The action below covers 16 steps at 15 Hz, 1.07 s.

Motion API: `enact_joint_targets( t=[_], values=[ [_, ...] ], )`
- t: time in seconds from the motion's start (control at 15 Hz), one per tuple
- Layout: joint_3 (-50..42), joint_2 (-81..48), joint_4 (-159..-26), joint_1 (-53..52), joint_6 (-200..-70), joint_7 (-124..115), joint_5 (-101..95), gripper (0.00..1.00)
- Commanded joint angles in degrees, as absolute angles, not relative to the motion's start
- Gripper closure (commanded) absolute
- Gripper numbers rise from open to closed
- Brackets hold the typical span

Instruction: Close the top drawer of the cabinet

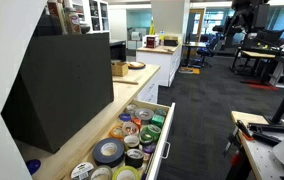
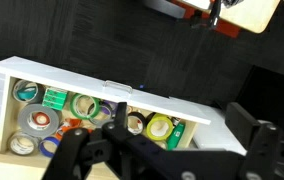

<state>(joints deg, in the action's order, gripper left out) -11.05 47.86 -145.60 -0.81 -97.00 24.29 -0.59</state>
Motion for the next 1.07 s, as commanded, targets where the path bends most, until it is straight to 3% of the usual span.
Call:
enact_joint_targets(
  t=[0.0,1.0],
  values=[
    [-11.2,47.8,-145.5,-1.0,-96.9,24.1,-0.7,0.00],
    [-11.1,45.7,-146.4,-1.6,-99.5,25.6,-1.8,0.00]
  ],
)
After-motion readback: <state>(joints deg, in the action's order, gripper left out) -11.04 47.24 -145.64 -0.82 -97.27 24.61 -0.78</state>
